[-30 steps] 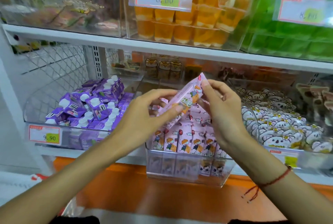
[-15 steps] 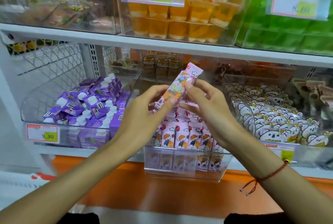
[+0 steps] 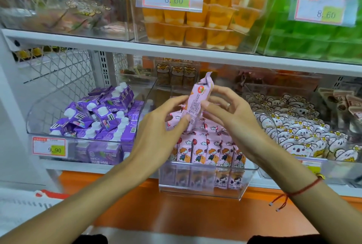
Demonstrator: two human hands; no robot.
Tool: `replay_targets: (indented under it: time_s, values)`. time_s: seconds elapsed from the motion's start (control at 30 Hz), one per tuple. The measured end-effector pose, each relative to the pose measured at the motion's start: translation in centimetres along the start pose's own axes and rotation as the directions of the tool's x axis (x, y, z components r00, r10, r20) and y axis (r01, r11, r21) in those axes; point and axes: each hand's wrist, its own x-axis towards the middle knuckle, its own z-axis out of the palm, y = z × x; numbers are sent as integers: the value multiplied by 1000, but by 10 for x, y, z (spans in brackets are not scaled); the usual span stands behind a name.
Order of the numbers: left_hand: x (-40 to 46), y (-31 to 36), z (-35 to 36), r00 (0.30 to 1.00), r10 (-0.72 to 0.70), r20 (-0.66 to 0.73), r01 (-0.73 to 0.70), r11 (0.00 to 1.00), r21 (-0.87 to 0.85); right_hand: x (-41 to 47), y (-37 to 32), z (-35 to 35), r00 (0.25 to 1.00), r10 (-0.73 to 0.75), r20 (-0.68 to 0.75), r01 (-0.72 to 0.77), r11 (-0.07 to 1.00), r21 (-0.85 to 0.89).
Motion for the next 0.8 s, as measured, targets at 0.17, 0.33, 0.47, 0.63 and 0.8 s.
replay_targets:
  time_s: [0.17, 0.33, 0.47, 0.63, 0.8]
  values:
    - [0, 2, 0, 999, -21, -44, 20, 999, -25, -4, 0, 6, 997, -72, -2, 71, 992, -108]
    - [4, 9, -1, 983, -159, 96, 179, 950, -255, -3, -1, 4, 1000, 9, 26, -4, 987, -161]
    - [5, 11, -1, 926, -306, 220, 372, 837, -402, -3, 1, 5, 997, 75, 5, -74, 985, -159]
    - [7, 3, -4, 946, -218, 240, 292, 896, -336, -5, 1, -1, 993, 26, 118, -2, 979, -203]
    - [8, -4, -9, 959, -117, 257, 215, 892, -398, -8, -3, -4, 973, -90, 215, 138, 966, -221]
